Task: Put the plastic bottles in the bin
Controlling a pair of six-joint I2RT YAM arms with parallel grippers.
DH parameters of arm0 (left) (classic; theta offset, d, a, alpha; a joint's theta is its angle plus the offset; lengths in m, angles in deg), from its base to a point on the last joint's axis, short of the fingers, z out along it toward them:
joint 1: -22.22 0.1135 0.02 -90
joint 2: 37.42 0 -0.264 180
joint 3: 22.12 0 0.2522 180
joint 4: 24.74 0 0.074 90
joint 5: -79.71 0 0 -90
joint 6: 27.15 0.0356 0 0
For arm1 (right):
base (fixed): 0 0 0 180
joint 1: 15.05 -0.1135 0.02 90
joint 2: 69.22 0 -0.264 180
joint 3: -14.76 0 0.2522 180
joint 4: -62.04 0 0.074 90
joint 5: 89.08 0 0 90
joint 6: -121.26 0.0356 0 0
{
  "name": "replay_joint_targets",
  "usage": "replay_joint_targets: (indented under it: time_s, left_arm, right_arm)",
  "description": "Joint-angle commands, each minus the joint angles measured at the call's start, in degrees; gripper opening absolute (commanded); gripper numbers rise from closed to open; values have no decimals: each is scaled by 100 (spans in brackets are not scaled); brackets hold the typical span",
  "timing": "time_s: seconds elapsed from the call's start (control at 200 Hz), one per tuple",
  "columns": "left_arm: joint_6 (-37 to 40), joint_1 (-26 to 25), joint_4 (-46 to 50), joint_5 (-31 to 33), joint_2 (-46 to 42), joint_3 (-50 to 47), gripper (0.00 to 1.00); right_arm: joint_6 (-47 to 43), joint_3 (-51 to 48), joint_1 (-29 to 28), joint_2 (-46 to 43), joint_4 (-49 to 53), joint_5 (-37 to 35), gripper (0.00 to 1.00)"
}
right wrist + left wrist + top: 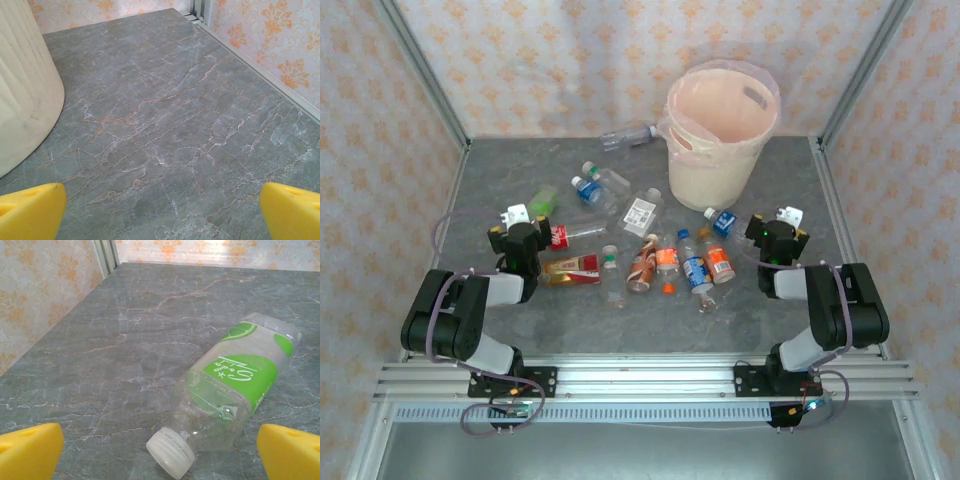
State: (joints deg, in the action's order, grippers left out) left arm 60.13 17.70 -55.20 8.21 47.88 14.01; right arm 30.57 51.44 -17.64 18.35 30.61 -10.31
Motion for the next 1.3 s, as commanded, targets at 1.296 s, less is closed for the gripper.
replay_joint_targets:
  time_s: [1.296]
  left_arm:
    - [58,-34,2101,-11,-1025,939,100]
  right_arm:
    - [-166,759,-22,-1595,2387,776,99]
